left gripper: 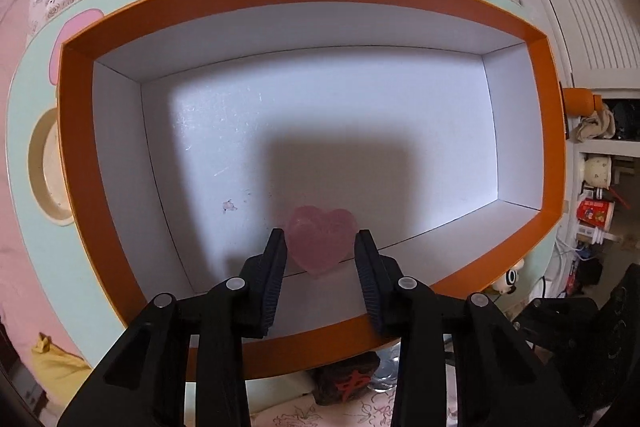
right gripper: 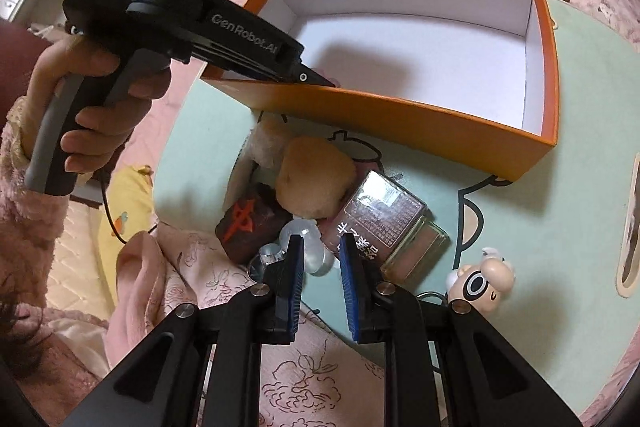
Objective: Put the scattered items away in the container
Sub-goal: 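Lift the clear heart out onto the table with the right tool while the left tool reaches the pink heart, then grasp the pink heart with the left tool, lift it out, set it on the table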
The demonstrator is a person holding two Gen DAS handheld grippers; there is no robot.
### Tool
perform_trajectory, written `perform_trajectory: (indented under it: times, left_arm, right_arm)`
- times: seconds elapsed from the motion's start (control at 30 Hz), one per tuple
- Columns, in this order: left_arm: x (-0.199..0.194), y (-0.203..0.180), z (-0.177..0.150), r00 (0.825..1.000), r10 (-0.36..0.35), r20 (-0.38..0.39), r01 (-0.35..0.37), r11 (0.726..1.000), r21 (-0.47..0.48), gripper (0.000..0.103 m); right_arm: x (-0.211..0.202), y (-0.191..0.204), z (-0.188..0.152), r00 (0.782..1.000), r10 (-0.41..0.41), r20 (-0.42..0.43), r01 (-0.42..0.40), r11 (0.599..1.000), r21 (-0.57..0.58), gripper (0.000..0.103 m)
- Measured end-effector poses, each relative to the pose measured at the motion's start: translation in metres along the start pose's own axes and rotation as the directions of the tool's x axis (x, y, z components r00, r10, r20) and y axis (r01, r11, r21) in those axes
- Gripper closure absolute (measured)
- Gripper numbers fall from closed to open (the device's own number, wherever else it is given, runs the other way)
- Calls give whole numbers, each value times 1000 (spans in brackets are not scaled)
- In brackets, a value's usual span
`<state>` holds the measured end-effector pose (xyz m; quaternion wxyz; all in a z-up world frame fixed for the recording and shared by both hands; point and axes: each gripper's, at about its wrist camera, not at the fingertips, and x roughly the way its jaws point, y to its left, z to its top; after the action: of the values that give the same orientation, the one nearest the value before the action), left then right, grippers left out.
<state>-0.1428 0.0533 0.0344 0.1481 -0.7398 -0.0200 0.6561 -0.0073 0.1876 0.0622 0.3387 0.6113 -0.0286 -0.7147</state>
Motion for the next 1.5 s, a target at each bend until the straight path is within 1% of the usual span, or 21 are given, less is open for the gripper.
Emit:
perform_trajectory:
  times: [0.03,0.07,0.17,0.2,0.27,0.33,0.4,0.43,0.5,0.53,0.57,0.63,0.77,0.87,0.97,1.07,1.17,1.27,1.37,1.43,1.5]
  left_arm:
    - [-2,-1,1,1000,-2,4,2,1000,10,68]
    - [-5,-1,3,1000,-10,13,10,1000,21,71]
    - [-23,1,6,997,-61,49,60,998,18,85]
    - [-32,1,6,995,-78,68,77,997,27,87]
    - [-44,2,3,992,-80,99,76,996,38,87]
    - [-46,0,1,993,-72,97,68,997,47,87]
    - [-39,5,4,993,-78,87,77,997,12,87]
    - [-34,8,4,994,-76,81,76,997,6,86]
    - [-26,13,2,993,-78,89,78,997,4,83]
    - [-21,19,-3,993,-80,89,80,997,1,82]
    - [-15,16,-3,993,-82,84,82,997,-2,80]
    - [-9,13,-2,993,-95,75,95,995,-4,79]
    - [0,7,-5,992,-92,82,91,996,11,79]
    - [4,7,-5,990,-123,70,122,992,14,80]
    - [8,4,-10,990,-117,73,113,992,58,83]
    - [13,-2,-14,992,-113,62,108,991,74,83]
    - [9,-6,-15,991,-99,93,91,992,93,83]
    - [-16,-2,-20,976,-143,163,128,987,96,83]
    - [-48,2,-37,956,-145,257,118,986,117,83]
    - [-63,9,-53,945,-165,284,135,983,123,83]
    - [-69,16,-72,938,-196,287,165,978,130,83]
  right_arm:
    - [0,0,0,1000,1,1,-1,1000,4,85]
    - [0,-1,0,1000,0,3,0,1000,6,85]
    - [-1,0,1,1000,-1,10,1,1000,10,85]
    - [-3,0,1,1000,-3,15,3,1000,10,85]
    - [-5,0,2,1000,-2,25,2,1000,13,85]
    - [-7,-1,3,1000,-5,31,4,1000,17,85]
    - [-7,0,5,999,-8,36,8,1000,20,85]
    - [-7,0,5,999,-9,38,9,1000,19,85]
    - [-6,1,4,999,-11,42,11,1000,19,85]
    - [-6,2,4,999,-9,42,9,1000,20,85]
    - [-6,2,3,999,-6,41,5,1000,22,85]
    - [-4,1,1,999,-2,39,1,1000,30,85]
    - [-1,-5,1,999,-3,37,1,999,52,85]
    - [0,-8,2,999,-3,40,0,998,66,85]
    - [0,-7,2,999,-2,43,-1,997,71,85]
    - [2,-8,2,999,-1,44,-2,997,77,85]
    - [3,-8,1,999,-7,49,3,997,82,85]
    - [1,-10,0,998,-10,62,4,996,91,85]
    - [-4,-14,-1,996,-18,84,8,994,112,85]
    - [-6,-16,-3,995,-24,100,12,992,124,85]
    - [-9,-18,-4,993,-26,118,10,991,136,85]
